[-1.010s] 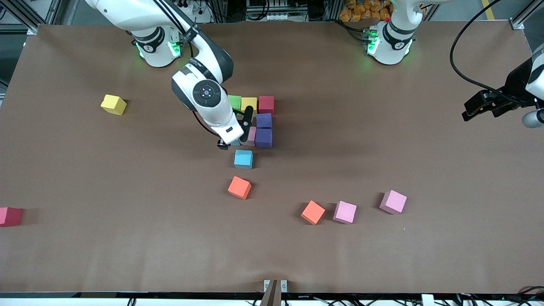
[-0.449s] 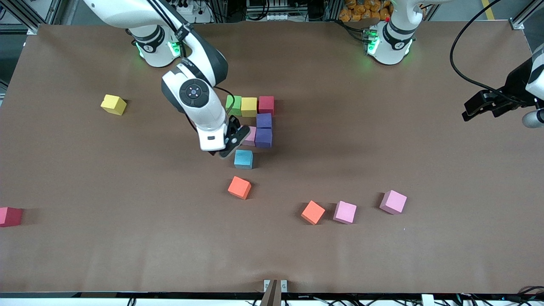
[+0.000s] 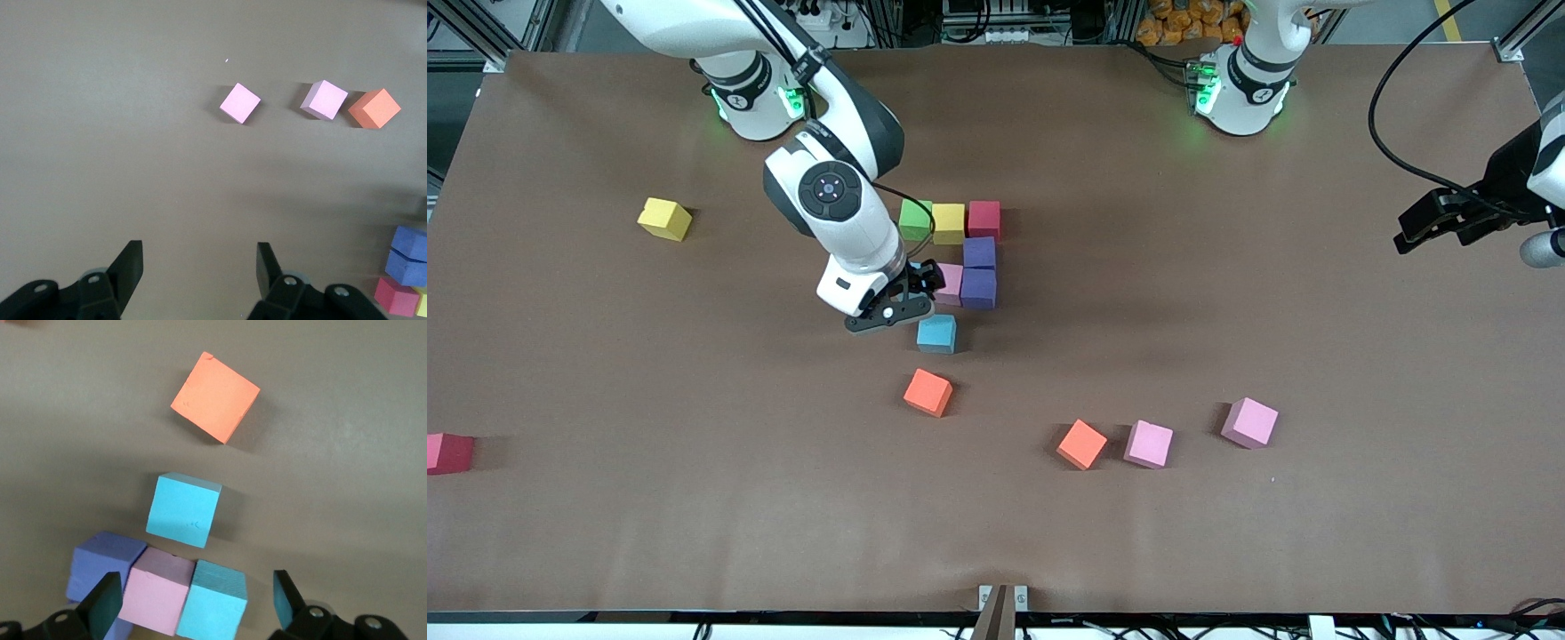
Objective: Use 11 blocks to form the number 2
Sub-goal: 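Move the right gripper to the second cyan cube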
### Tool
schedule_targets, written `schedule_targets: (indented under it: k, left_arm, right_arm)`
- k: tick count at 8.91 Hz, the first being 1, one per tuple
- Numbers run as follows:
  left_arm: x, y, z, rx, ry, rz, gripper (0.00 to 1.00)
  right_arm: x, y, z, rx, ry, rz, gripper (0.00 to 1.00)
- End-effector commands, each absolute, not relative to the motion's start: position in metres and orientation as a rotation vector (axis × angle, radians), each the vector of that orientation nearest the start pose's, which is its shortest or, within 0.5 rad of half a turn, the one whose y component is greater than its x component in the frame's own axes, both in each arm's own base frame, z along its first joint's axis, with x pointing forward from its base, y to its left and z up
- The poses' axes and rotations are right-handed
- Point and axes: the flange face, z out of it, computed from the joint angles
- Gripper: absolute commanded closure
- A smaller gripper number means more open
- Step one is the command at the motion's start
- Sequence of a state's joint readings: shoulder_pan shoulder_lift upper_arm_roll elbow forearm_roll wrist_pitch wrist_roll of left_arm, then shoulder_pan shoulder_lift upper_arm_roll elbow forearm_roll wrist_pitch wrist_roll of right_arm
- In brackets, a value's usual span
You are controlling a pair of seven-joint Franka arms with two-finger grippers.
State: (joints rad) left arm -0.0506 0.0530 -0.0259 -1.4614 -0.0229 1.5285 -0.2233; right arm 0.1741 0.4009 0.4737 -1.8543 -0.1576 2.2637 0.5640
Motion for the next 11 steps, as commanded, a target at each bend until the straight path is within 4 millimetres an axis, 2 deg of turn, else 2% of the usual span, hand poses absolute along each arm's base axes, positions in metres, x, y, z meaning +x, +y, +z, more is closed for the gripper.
schedule_targets:
  k: [1, 3, 5, 8, 11]
  left_arm:
    - [0.567, -0.046, 0.648, -3.182, -0.260, -0.029, 0.23]
    - [0.567, -0.047, 0.648, -3.183, -0.258, -0.029, 0.23]
    - [0.567, -0.046, 0.648, -3.183, -0.260, -0.029, 0.23]
    - [0.567, -0.046, 0.648, -3.183, -0.260, -0.029, 0.23]
    - [0.567, -0.046, 0.648, -3.183, -0.260, -0.029, 0.23]
  right_arm:
    - [0.531, 0.376, 0.322, -3.006, -0.011, -0.080, 0.00]
    - [0.532, 0.384, 0.281, -3.044, -0.044, -0.171, 0.00]
    - [0.524, 0.393, 0.245, -3.090, 0.034, -0.203, 0.00]
    - [0.521, 0.394, 0.226, -3.089, 0.041, -0.170, 0.00]
    - [0.526, 0.399, 0.221, -3.064, 0.036, -0.179, 0.00]
